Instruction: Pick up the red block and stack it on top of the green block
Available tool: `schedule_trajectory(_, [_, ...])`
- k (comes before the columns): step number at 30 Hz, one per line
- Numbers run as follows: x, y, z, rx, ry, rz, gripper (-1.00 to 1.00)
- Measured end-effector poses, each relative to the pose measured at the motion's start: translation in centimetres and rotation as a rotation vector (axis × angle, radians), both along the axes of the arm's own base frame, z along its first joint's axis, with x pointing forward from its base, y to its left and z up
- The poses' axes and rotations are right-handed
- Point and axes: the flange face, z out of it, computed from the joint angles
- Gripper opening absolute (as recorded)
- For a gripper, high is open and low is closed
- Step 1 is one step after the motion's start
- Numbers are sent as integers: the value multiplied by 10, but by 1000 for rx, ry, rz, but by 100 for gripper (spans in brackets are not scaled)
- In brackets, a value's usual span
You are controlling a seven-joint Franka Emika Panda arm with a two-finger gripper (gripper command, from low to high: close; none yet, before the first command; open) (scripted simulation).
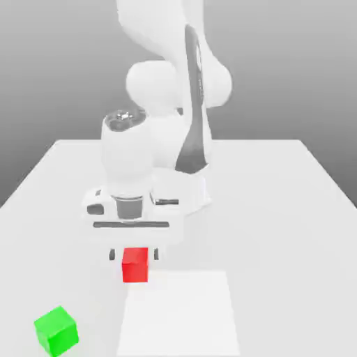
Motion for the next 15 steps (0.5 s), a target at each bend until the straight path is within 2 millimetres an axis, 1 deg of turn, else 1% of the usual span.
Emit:
schedule_trajectory(1, [-1,0,-5,1,1,1,-100])
schedule_trajectory(8, [-1,0,-6,2,2,0,-100])
schedule_trajectory(15, [2,-2,32,-2,-1,-5,-100])
